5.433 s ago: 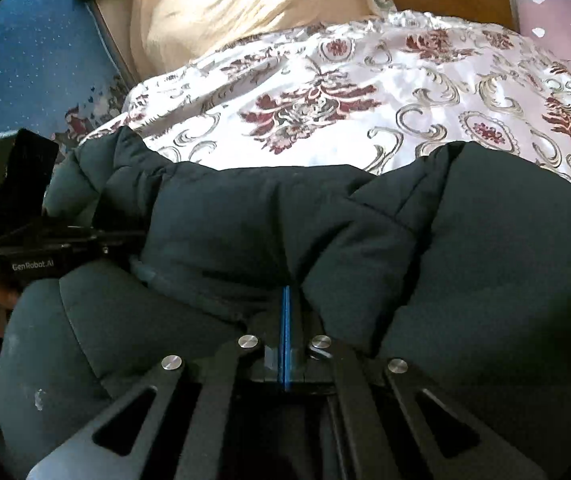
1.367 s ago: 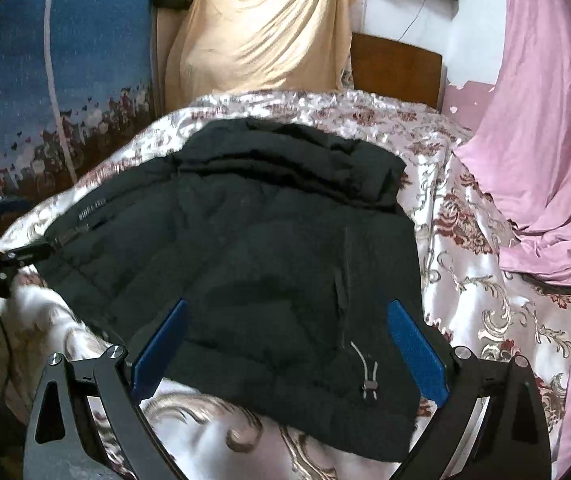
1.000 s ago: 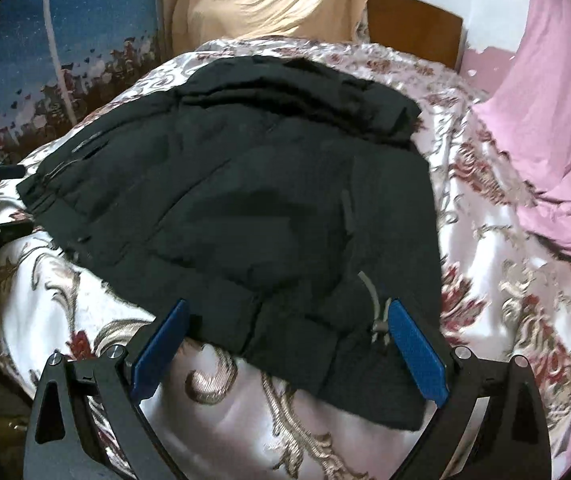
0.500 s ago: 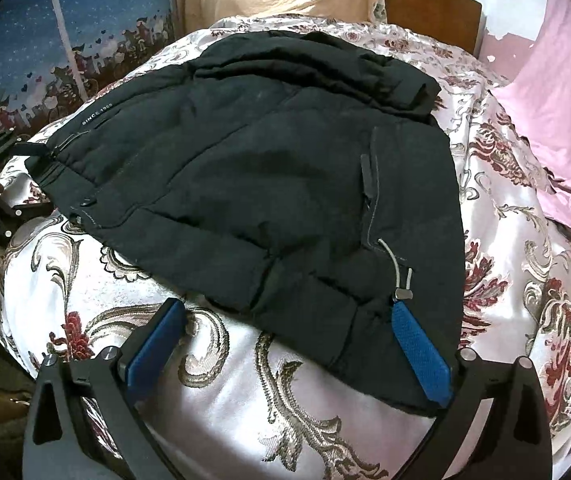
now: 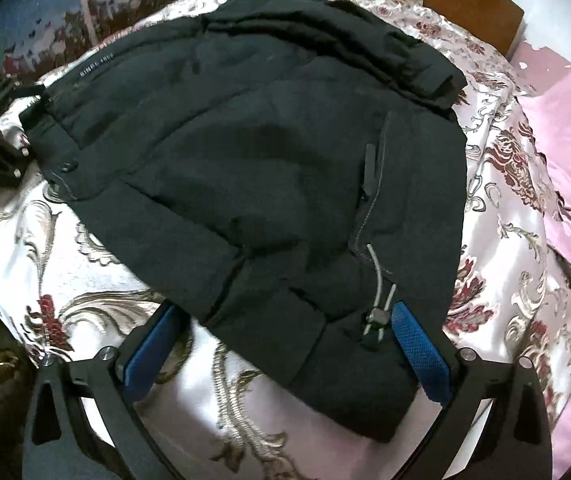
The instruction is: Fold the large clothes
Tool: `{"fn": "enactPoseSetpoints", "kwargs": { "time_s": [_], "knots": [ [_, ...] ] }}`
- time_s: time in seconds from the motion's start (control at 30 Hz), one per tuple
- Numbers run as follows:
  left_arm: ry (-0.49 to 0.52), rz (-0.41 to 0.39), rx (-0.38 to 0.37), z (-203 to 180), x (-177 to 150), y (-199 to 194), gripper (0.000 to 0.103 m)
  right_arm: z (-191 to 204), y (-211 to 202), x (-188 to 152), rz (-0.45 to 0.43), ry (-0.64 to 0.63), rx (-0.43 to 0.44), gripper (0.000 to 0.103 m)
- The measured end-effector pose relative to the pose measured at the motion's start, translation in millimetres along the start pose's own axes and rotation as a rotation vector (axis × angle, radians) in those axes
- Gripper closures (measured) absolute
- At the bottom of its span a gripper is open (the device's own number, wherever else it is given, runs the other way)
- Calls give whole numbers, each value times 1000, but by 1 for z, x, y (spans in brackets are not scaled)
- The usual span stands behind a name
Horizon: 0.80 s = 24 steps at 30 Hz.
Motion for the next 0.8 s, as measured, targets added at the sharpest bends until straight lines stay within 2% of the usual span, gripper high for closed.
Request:
{"fn": "enactPoseSetpoints", "kwargs": {
  "time_s": [0.1,0.23,0.3,0.33,0.37,0.5,0.6,0.8],
  "knots": [
    [-11,-16,0,1,-1,-2,0,0,3,6,-6,-38,-70,2],
    [-7,-31,5,1,1,-4,0,5,3,20,-56,-116,-179,2],
    [2,-42,0,2,4,-6,0,6,0,27,-82,-139,-201,7],
    [5,-49,-4,3,6,-7,0,6,-1,32,-92,-136,-193,13],
    [9,-60,-12,5,9,-9,0,5,-4,36,-107,-120,-168,16],
    [0,-85,-28,15,22,-11,0,-12,-14,53,-172,9,-77,17],
    [-30,-96,-53,23,31,-12,0,-22,-13,58,-182,84,-17,17],
    [-104,-115,-115,34,34,-14,0,-34,-10,62,-209,159,21,18]
  ]
}}
Point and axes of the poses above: each gripper's, at about its wrist camera, not at the fingertips, and y roughly the way its jaws point, z to its left, x to its top, the point moved 8 cm from there along y, roughly the way its jaws point, and after that the axes turned 3 degrees about y, right-handed, at the moved point
